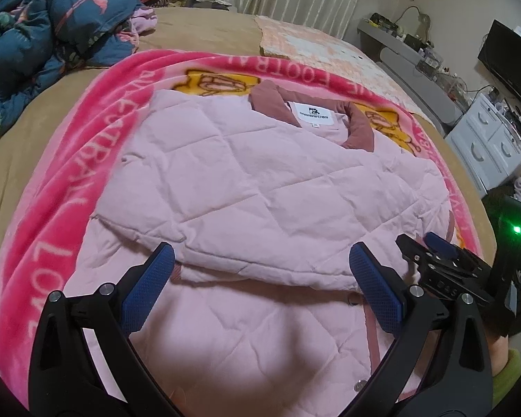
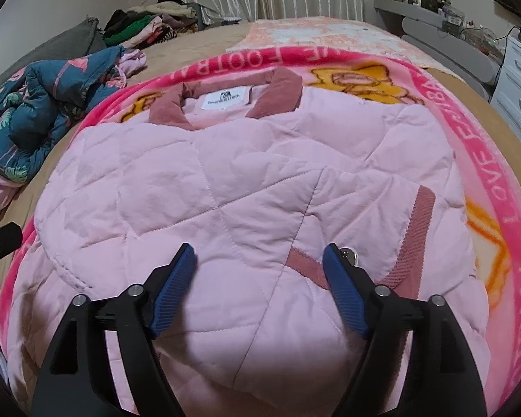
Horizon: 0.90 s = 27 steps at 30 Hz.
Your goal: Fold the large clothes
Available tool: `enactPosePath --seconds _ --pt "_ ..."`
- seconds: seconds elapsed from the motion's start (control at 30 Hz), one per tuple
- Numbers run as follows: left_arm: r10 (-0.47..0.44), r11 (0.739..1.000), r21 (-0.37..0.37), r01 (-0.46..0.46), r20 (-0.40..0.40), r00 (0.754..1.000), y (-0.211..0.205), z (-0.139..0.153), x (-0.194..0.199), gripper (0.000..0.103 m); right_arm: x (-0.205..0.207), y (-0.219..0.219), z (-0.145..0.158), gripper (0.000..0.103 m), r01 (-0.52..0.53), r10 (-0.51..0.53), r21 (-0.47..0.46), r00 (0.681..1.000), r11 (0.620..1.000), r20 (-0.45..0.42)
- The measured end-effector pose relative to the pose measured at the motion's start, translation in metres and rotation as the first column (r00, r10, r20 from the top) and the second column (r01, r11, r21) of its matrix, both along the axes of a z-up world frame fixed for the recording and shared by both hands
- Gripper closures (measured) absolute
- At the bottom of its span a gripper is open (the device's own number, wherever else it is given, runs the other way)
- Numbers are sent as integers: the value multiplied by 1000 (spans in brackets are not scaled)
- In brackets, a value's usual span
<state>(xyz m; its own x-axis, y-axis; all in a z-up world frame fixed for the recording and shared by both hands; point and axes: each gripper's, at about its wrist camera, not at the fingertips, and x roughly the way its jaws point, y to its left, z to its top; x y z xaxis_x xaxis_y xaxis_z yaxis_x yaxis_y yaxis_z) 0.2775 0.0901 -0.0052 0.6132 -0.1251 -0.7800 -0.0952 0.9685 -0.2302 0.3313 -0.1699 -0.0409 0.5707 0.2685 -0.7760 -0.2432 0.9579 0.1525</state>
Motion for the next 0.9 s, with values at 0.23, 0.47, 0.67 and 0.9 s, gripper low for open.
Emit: enactPosePath --seconds 0.23,0.47,0.67,0.9 --pt "-4 1000 -1 4 31 1000 0 12 -18 8 -31 -7 24 4 11 -13 22 998 1000 64" --pt "-3 1000 -10 3 59 998 -1 26 -33 8 -56 -20 51 4 18 -24 61 994 998 103" --pt "-13 1000 -6 14 85 996 -5 39 -48 8 -76 -29 71 4 30 -41 85 990 996 138" --pt "-21 1000 0 21 112 994 -7 51 -66 8 -99 -37 89 4 42 -60 98 981 994 184"
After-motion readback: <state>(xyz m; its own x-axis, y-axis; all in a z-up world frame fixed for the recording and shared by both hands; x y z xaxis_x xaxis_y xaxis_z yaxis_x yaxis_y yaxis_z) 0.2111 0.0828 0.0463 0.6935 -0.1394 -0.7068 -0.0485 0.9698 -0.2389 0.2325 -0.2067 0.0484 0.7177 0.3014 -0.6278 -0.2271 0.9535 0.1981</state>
